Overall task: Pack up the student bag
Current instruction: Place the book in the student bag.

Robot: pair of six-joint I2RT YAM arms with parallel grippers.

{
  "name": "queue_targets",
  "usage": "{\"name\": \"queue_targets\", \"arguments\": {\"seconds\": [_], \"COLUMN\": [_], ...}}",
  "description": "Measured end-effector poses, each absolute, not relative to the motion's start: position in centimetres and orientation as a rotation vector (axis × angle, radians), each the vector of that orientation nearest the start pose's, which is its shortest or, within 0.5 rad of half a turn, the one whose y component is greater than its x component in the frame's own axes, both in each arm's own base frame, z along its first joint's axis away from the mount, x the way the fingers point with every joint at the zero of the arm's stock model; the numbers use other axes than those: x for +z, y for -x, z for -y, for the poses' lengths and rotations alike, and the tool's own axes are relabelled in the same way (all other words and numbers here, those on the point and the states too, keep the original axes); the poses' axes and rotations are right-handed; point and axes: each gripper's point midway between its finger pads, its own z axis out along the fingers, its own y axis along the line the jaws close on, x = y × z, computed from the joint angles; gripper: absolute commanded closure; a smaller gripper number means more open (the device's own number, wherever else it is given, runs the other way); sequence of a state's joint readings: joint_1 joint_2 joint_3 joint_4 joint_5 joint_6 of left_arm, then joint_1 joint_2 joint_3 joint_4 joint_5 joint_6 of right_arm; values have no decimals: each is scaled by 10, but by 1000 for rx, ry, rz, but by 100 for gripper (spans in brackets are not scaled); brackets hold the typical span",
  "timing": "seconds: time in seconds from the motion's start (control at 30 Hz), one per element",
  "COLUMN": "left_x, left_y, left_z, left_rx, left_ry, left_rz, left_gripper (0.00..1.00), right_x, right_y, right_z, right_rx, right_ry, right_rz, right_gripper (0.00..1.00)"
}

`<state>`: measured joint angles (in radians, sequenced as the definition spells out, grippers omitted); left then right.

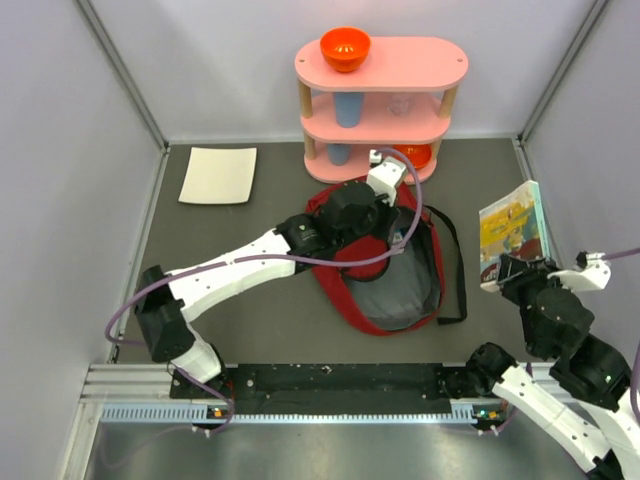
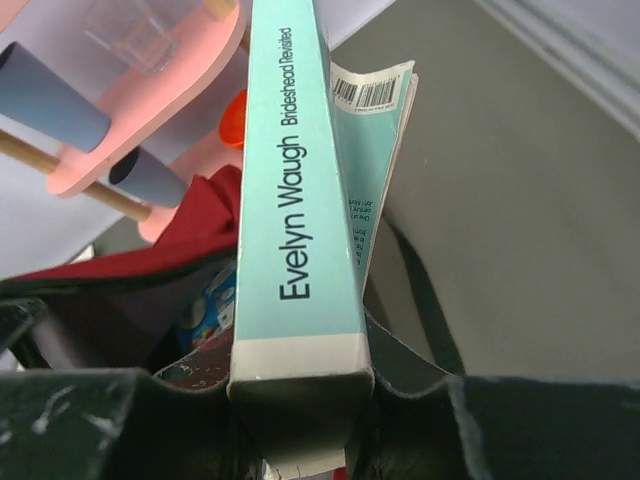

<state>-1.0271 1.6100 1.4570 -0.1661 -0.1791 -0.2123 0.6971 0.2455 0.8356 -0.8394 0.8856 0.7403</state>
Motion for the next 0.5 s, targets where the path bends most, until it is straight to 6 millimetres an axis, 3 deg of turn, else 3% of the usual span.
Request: {"name": "queue_targets", "arguments": {"seconds": [0.1, 0.2, 0.5], "left_x": [306, 317, 309], "left_y": [-279, -276, -270], "left_z": [412, 410, 410], "left_rx": [-685, -700, -714], "left_ry": [-634, -643, -684], "left_rz": [-1797, -1790, -1821], "left_gripper": [100, 100, 100], "right_x": [272, 263, 250], "right_y": [-167, -164, -151], "right_z": [3, -10, -74], "right_rx": [343, 433, 744], "right_ry": [-658, -657, -538], "right_rz": [-1620, -1657, -1847], "right_gripper": [100, 100, 100]}}
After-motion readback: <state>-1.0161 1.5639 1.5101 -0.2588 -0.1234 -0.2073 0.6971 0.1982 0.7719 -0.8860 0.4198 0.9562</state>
